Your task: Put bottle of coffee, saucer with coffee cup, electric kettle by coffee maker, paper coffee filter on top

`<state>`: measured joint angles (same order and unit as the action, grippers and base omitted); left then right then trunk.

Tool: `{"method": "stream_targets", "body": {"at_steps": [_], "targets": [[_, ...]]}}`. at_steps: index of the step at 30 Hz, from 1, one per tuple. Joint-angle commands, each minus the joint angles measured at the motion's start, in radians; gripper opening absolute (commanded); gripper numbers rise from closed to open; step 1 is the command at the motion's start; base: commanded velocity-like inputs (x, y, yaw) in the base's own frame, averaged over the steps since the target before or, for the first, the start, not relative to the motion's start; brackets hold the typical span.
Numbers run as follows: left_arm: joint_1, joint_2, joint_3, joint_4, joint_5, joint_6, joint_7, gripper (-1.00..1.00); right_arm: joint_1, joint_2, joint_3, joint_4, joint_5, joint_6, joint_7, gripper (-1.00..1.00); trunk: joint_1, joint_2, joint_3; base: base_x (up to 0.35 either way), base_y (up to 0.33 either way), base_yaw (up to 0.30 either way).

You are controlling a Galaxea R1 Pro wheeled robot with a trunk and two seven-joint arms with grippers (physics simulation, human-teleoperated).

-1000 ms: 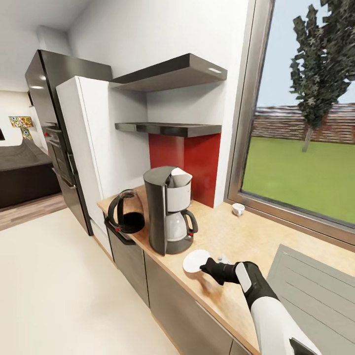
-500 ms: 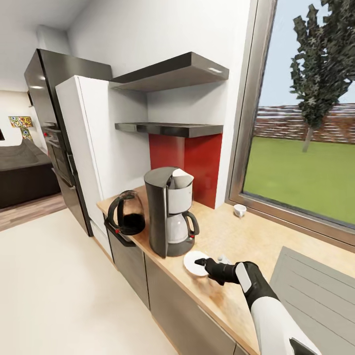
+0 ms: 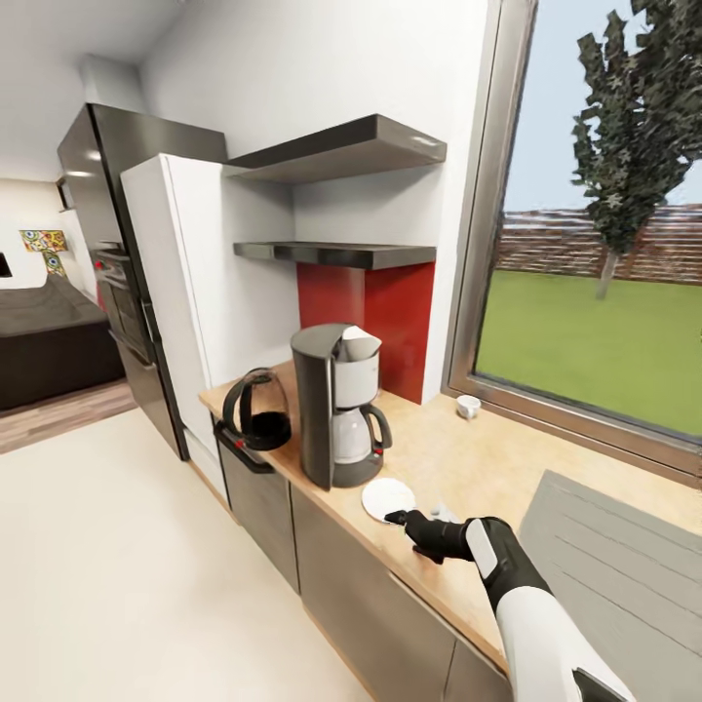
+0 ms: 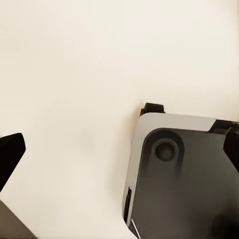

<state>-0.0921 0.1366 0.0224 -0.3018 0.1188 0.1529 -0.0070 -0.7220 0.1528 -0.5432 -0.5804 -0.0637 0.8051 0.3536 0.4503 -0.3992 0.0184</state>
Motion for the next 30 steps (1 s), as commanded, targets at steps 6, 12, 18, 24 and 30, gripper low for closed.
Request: {"method": "stream_targets", "body": {"at_steps": [6,12,18,24,30], "targets": [[0.0,0.0,0.003,-0.002,0.01,0.007,-0.001,1.0,-0.001,0.002,-0.007,-0.004,-0.006,0.006,-0.001,1.0,0.0,-0.001,-0.001,-0.322,0.112,0.0],[0.0,0.0,0.004,-0.003,0.01,0.007,-0.001,1.0,-0.001,0.005,-0.006,0.001,-0.007,0.008,0.0,1.0,0.0,-0.001,-0.001,-0.131,0.258,0.0],[0.0,-0.001,0.004,-0.004,0.01,0.007,-0.001,1.0,-0.001,0.006,-0.005,0.002,-0.007,0.008,0.001,1.0,0.0,-0.001,-0.001,-0.011,0.304,0.0],[0.0,-0.004,0.004,-0.005,0.01,0.007,-0.001,1.0,-0.001,0.009,-0.003,0.007,-0.006,0.008,0.001,1.0,0.0,-0.001,-0.001,-0.001,0.195,0.0],[0.0,-0.004,0.004,-0.005,0.01,0.007,-0.001,1.0,-0.001,0.01,0.0,0.158,-0.004,0.004,0.001,1.0,0.0,-0.001,-0.001,0.0,0.016,0.0]]}}
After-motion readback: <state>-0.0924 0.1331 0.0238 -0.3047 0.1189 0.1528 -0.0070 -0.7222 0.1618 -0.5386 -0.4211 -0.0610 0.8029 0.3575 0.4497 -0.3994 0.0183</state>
